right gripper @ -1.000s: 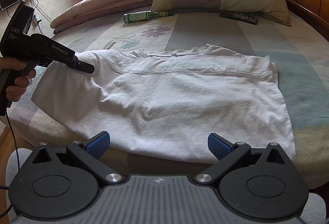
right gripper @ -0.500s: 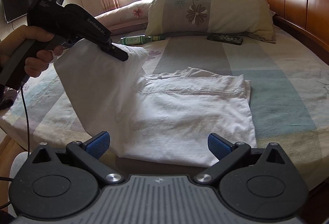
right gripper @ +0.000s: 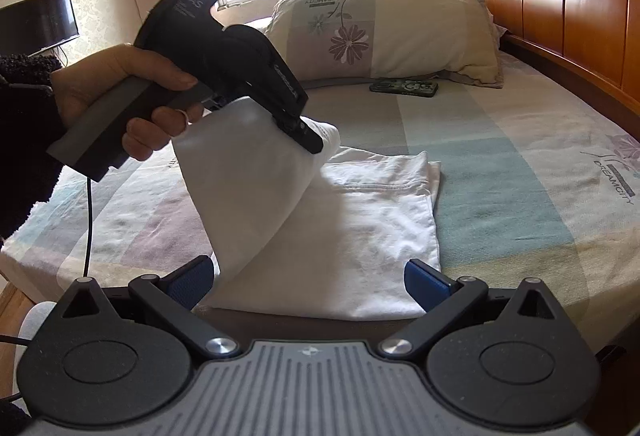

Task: Fold clothes
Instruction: 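Fold the held edge over the shirt body with the left gripper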

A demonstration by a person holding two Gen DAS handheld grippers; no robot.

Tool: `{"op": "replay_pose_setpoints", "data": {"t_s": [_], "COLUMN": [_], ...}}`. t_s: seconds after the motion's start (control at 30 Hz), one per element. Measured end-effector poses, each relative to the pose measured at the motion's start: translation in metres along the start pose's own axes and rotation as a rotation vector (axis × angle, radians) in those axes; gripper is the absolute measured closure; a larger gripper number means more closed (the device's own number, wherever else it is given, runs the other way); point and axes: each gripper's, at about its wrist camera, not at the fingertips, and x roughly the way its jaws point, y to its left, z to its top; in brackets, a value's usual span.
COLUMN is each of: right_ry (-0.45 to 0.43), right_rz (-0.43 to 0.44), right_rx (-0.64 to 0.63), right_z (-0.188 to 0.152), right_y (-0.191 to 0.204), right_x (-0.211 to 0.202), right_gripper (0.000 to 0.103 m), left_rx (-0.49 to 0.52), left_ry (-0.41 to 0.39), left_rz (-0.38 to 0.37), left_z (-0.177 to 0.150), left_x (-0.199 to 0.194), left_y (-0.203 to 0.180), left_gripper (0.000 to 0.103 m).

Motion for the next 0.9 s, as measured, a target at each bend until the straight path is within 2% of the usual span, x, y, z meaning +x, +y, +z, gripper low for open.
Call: {"op": "replay_pose_setpoints", "data": {"t_s": [0.27,0.53,0.57,0.7,0.77,0.9], "right_ry": [-0.002,0.006,0.006,0.007,0.007,0.014], "right_rz": [-0.009,-0.018,-0.02,-0.026,-0.029,-0.038], "right_rx": [0.024,0.042,0.044,0.051,0.056,0.055], "right_z": [-0.003,-0.007,-0.007,-0.009,-0.01,-0.011], "right_y": [-0.013,-0.019,-0.019,-0.021,-0.021,-0.021], "right_x": [-0.002,0.0,0.0,-0.001,-0.001,-0.002], "right_gripper": [0.0,0.0,0.0,0.0,0.0,0.0], "left_rx": [-0.005,-0.087,-0.101,-0.15,-0.176,-0.191], "left_ry": [0.073,0.116,0.122,0.137,0.137,0.123], "left_rz": [0.034,0.039,0.034,-0.027,-0.058,-0.094], "left_z": [0.003,0.011,0.012,0.015,0.018,0.021], "left_x": [0.036,0.058,0.059,0.063,0.062,0.056], "left_y": [-0.016,-0.018,-0.018,-0.02,-0.02,-0.023], "left_gripper": [0.097,0.095,0.092,0.066,0.057,0.051]}}
